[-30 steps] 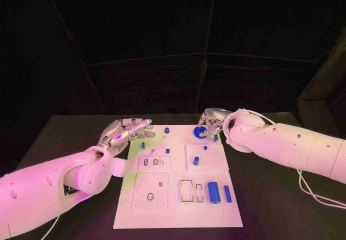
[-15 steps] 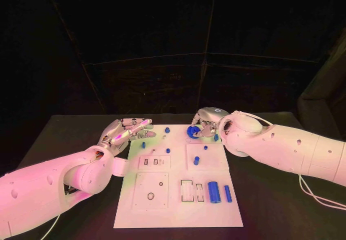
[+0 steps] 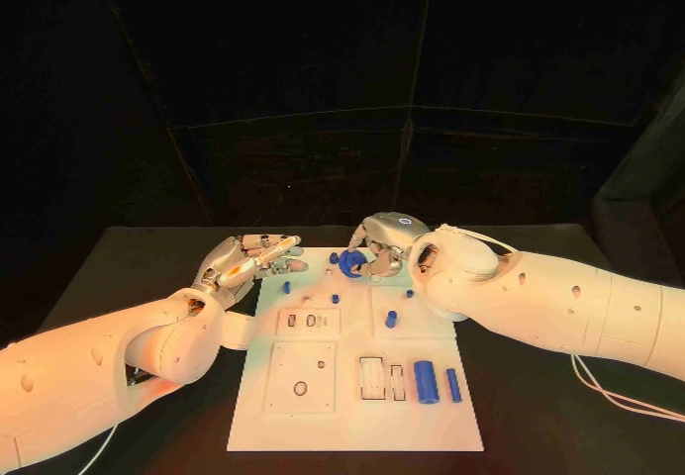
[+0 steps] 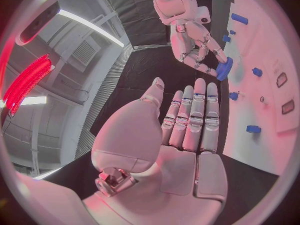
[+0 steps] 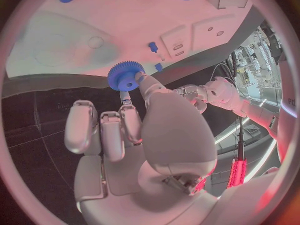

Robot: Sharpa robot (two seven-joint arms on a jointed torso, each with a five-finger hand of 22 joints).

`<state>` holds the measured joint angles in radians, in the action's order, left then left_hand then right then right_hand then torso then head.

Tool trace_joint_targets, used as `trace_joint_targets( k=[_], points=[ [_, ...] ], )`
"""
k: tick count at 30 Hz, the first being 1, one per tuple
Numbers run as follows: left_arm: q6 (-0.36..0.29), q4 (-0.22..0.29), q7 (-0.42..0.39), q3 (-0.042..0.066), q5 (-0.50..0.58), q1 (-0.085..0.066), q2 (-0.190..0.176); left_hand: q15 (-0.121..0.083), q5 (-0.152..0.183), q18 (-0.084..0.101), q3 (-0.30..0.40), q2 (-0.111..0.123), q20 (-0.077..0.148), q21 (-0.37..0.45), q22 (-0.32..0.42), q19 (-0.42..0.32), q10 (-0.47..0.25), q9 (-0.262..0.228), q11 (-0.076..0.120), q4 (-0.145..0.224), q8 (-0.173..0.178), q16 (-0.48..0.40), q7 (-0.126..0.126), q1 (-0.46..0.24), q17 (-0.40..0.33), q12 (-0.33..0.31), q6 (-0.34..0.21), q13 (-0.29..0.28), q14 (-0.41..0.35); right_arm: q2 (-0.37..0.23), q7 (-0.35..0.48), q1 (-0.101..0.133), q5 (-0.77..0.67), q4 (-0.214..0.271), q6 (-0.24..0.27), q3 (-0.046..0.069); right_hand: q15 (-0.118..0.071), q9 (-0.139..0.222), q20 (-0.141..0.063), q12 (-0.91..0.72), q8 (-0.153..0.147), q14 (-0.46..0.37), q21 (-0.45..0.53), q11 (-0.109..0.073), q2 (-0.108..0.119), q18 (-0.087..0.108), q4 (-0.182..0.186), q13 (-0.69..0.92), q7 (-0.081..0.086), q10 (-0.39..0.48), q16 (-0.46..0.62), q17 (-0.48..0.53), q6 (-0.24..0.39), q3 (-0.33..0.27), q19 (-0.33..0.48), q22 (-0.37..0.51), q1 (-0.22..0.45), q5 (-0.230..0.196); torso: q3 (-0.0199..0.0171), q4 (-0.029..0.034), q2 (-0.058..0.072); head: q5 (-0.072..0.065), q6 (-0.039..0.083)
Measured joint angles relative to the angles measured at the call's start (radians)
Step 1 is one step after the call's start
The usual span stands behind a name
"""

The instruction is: Assemble the parts on the task board

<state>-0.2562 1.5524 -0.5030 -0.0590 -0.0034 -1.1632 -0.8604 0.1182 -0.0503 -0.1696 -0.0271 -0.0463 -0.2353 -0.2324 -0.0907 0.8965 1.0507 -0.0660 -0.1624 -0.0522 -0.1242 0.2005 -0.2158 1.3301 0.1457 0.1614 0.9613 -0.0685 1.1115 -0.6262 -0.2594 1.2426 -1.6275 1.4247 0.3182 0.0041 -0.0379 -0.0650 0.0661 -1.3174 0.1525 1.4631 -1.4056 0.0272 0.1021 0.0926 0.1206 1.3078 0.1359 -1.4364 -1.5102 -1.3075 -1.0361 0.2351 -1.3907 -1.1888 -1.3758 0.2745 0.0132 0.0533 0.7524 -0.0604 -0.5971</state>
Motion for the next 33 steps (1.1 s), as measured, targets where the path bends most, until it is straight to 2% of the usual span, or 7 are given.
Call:
trace_joint_targets(
  k=[8,15,22,33],
  points=[
    [0.000,-0.003,0.000,0.000,0.000,-0.002,0.001,0.000,0.000,0.000,0.003,0.000,0.000,0.000,0.002,0.000,0.000,0.000,0.000,0.003,0.000,0.000,0.000,0.000,0.000,0.000,0.000,0.000,0.000,0.105,-0.002,0.000,-0.008,-0.082,0.007,0.000,0.000,0.000,0.000,0.000,-0.005,0.000,0.000,0.000,0.000,0.000,0.003,0.000,0.000,0.000,0.000,0.000,0.000,0.003,0.000,-0.005,0.005,0.000,0.0002,0.0023,0.002,0.006,-0.003],
    [0.000,-0.006,0.000,0.000,0.000,-0.002,0.002,0.000,0.000,0.000,0.003,0.000,0.000,0.000,0.001,0.000,0.000,0.000,0.000,0.003,0.000,0.000,0.000,0.000,0.000,0.000,0.000,0.000,0.000,0.169,-0.005,0.000,-0.011,-0.156,0.005,-0.001,0.000,0.000,0.004,0.000,-0.006,0.000,0.000,0.000,0.000,0.000,0.001,0.000,0.000,0.000,0.000,0.000,0.000,0.010,-0.003,-0.005,0.005,-0.007,-0.0004,0.0040,0.003,0.010,-0.009],
    [0.000,-0.008,0.000,0.000,0.000,-0.002,0.004,0.000,0.000,0.000,0.003,0.000,0.000,0.000,0.001,0.000,0.000,0.000,0.000,0.003,0.004,0.000,0.000,0.000,0.000,-0.004,0.000,0.000,0.000,0.206,-0.006,-0.001,-0.013,-0.196,-0.010,-0.001,0.000,0.000,0.004,0.001,-0.011,0.000,-0.004,0.000,0.006,0.000,-0.002,0.000,-0.002,0.000,0.000,0.000,-0.002,0.013,-0.003,-0.006,0.010,-0.018,-0.0012,0.0019,0.003,0.017,-0.016],
    [0.000,-0.008,0.000,0.000,0.000,-0.003,0.006,0.000,0.000,0.000,0.003,0.000,0.000,0.000,0.001,0.000,0.000,0.000,0.000,0.003,0.004,0.000,0.000,0.000,0.000,-0.004,0.000,0.000,0.000,0.228,-0.009,-0.004,-0.015,-0.231,-0.063,-0.004,0.000,0.000,0.004,0.005,-0.013,0.000,-0.004,0.000,0.007,0.000,-0.004,0.000,-0.004,0.000,0.000,0.000,-0.003,0.016,-0.003,-0.008,0.012,-0.025,-0.0028,-0.0008,0.002,0.017,-0.023]
  ],
)
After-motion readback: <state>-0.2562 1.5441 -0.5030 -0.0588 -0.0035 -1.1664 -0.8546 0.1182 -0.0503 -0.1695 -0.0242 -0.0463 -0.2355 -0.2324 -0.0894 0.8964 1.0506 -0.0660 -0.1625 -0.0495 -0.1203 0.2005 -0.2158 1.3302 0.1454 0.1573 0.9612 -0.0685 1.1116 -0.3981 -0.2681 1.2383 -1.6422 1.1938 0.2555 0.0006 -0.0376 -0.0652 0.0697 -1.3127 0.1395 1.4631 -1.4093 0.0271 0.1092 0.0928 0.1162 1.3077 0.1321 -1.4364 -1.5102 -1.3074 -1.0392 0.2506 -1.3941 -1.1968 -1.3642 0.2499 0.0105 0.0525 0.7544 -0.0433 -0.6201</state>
